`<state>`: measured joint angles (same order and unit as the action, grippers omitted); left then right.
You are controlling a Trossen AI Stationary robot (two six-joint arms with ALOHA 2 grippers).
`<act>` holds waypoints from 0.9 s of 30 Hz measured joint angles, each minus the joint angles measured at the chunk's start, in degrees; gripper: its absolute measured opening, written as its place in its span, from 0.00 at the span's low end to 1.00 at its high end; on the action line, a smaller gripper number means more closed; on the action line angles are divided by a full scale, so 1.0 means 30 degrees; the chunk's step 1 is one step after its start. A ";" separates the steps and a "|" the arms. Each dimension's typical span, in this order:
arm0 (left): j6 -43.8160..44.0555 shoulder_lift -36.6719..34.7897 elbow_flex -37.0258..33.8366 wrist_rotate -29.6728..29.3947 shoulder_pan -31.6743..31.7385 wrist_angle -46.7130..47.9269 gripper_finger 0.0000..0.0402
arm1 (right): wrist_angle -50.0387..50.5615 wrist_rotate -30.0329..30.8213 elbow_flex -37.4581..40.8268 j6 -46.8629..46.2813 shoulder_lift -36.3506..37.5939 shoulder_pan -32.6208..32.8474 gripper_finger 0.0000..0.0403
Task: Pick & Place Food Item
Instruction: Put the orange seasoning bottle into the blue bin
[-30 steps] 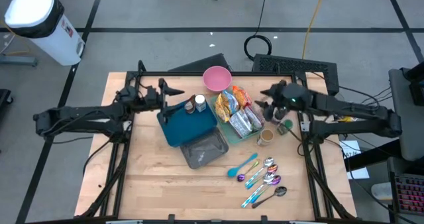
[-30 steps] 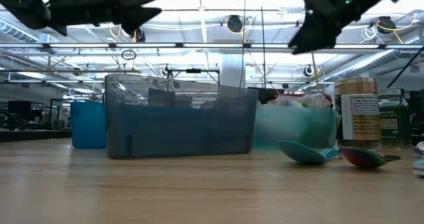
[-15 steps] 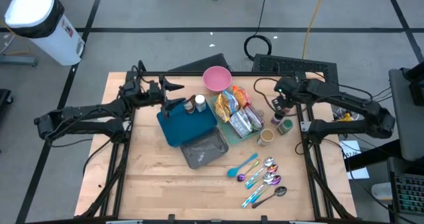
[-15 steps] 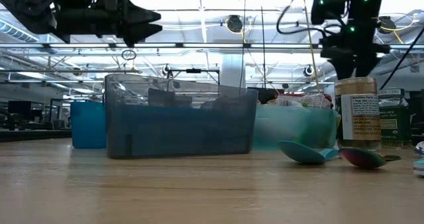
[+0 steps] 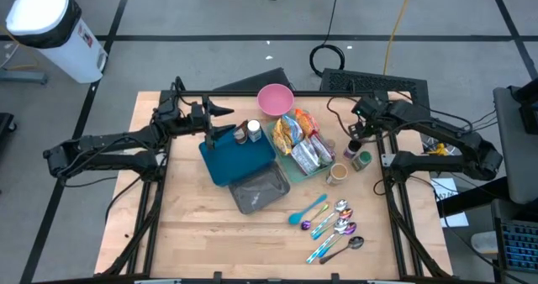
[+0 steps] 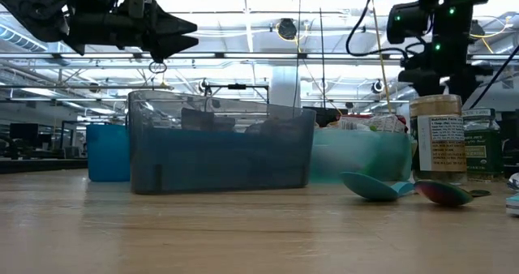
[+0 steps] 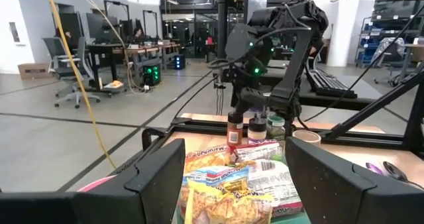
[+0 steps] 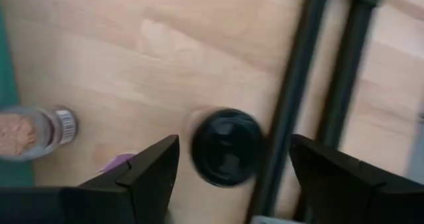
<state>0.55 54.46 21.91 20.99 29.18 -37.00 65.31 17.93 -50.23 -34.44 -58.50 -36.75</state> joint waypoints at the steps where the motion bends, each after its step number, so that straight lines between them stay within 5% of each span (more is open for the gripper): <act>1: 0.0073 -0.0003 0.0000 0.0000 0.0002 0.0008 0.67 | -0.0427 -0.0166 0.0299 0.0148 0.0000 0.0000 0.70; 16: 0.0724 -0.0007 0.0000 -0.0007 0.0002 -0.0006 0.67 | -0.3516 -0.0374 0.3326 -0.0381 0.0000 0.0007 0.58; 20: 0.0733 -0.0007 -0.0007 -0.0007 -0.0003 -0.0013 0.67 | -0.3565 0.0375 0.3333 0.0198 0.0052 0.0029 0.48; 27: 0.1769 -0.0007 -0.0022 -0.0366 -0.0020 -0.0376 0.67 | -0.4811 0.2687 0.2271 0.2872 0.1396 0.0055 0.48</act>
<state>5.85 54.43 21.85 19.90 29.12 -38.13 50.88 25.99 -43.42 -25.83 -54.31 -36.59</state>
